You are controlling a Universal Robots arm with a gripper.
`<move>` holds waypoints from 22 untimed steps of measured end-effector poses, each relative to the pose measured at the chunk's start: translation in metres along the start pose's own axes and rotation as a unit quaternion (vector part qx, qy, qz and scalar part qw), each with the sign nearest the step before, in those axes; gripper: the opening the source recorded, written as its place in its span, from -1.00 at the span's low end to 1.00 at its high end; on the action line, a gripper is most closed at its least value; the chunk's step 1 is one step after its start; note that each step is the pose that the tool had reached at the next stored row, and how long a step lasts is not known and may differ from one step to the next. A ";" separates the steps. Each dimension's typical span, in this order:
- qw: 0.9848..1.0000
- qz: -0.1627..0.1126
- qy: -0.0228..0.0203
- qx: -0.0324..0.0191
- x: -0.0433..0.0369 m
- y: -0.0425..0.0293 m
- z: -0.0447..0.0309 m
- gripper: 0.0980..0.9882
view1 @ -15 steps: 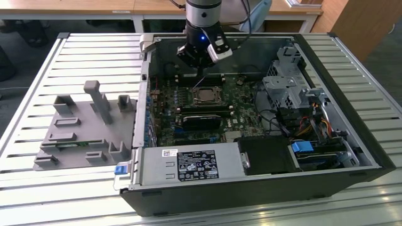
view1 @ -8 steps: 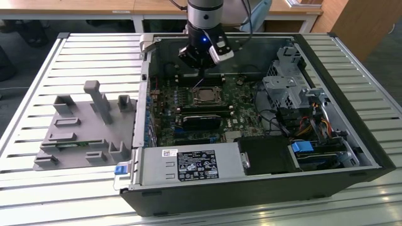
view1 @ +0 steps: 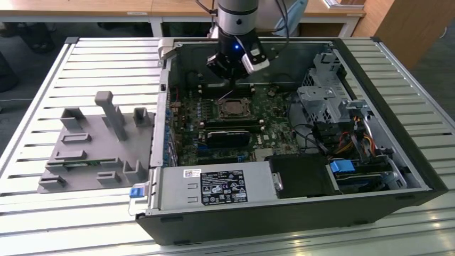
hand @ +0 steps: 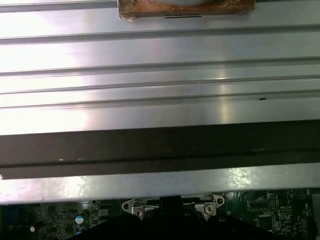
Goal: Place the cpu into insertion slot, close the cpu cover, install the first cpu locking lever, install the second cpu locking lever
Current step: 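Install the first cpu locking lever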
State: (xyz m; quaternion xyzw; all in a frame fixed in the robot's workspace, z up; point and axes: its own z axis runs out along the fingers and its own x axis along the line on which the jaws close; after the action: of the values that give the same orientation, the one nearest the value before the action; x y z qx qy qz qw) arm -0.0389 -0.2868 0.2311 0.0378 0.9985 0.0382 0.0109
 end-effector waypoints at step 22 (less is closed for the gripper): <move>1.000 -0.002 0.000 0.000 -0.0157 0.0034 0.0215 -0.98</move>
State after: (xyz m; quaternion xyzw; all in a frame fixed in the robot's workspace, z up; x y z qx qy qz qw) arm -0.0225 -0.2830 0.2103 0.0359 0.9986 0.0382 0.0108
